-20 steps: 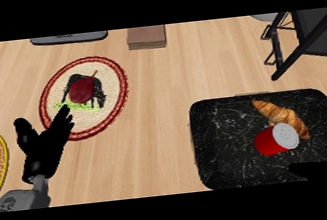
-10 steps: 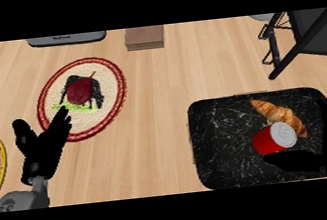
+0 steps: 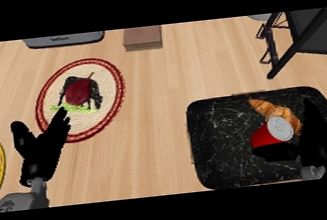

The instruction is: Pick the can from the tray and place it in the tiered shelf

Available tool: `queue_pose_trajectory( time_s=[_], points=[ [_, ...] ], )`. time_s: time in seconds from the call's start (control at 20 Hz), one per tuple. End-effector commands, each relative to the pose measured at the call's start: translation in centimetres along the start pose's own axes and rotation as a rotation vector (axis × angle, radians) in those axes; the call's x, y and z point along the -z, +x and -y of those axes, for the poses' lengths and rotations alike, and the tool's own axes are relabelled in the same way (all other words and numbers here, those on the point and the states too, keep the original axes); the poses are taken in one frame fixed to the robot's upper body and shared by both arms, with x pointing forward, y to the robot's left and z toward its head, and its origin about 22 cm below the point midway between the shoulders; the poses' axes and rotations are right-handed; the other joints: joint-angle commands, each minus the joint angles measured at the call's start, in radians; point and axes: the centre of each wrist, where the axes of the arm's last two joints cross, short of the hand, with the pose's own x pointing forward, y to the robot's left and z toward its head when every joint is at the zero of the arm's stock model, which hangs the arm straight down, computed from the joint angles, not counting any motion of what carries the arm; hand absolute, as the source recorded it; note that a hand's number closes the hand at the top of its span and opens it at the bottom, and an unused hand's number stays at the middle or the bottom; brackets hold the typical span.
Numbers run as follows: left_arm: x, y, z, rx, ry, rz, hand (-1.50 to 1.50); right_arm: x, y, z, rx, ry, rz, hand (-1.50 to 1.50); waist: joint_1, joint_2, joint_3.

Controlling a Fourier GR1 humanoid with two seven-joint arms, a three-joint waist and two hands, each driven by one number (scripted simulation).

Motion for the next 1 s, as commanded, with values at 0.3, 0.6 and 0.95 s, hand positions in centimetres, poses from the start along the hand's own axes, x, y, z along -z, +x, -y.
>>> queue_pose_trajectory(
  time_s=[0.3, 0.6, 0.95],
  points=[
    [-1.7, -2.5, -0.4, -0.004, -0.004, -0.047, 0.0, 0.7, 2.0, -1.2, 0.012, -0.018, -0.144, -1.5, -0.002, 0.001, -0.003],
    [-0.1, -0.6, -1.1, -0.002, -0.012, -0.038, 0.0, 0.4, 0.5, -4.6, -0.285, 0.219, -0.029, 1.5, 0.002, 0.006, -0.004],
    [-1.2, -2.9, -0.6, 0.0, 0.001, -0.042, 0.0, 1.4, 2.0, -5.9, -0.052, 0.149, 0.039, 1.5, 0.0, 0.004, -0.003]
  ],
)
